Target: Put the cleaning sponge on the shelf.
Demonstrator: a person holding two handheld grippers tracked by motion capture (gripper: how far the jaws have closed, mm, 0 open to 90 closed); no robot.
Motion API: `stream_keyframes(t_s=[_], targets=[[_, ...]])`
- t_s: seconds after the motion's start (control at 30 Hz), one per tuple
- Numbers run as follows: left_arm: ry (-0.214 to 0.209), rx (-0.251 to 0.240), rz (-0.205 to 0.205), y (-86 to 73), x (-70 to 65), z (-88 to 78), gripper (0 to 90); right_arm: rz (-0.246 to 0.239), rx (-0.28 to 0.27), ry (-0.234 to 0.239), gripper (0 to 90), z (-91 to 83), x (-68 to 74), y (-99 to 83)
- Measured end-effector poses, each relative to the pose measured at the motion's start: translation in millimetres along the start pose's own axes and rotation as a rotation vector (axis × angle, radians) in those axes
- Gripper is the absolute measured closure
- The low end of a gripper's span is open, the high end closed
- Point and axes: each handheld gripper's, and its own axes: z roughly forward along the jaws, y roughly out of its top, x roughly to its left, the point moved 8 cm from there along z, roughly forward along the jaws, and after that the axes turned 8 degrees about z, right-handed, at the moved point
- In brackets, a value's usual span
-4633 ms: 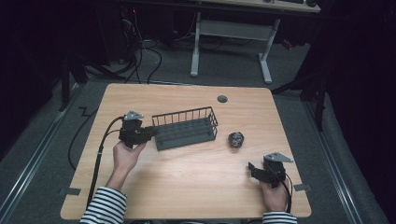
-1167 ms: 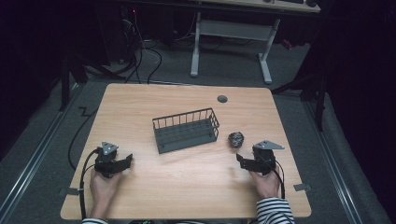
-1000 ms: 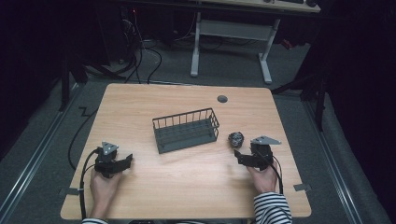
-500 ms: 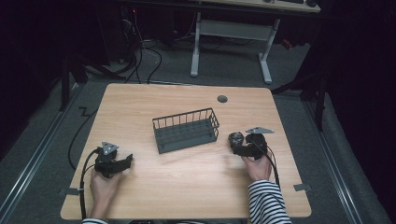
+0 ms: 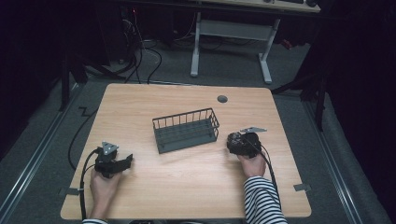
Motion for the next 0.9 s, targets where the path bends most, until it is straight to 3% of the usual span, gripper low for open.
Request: stream_keyframes(t_s=[0.1, 0.53, 0.9], targets=[[-0.001, 0.001, 0.001, -0.1, 0.1, -0.1, 29.9, -0.008, 0.003, -0.023, 34.5, 1.2, -1.3, -0.8], [-0.001, 0.001, 0.001, -0.1, 0.1, -0.1, 29.9, -0.016, -0.006, -0.038, 38.7, -0.5, -1.1, -0.5], [0.000, 0.000, 0.000, 0.0, -0.1, 0.0, 29.8, -0.001, -0.056, -0.003, 39.5, -12.8, 0.0, 3.5]])
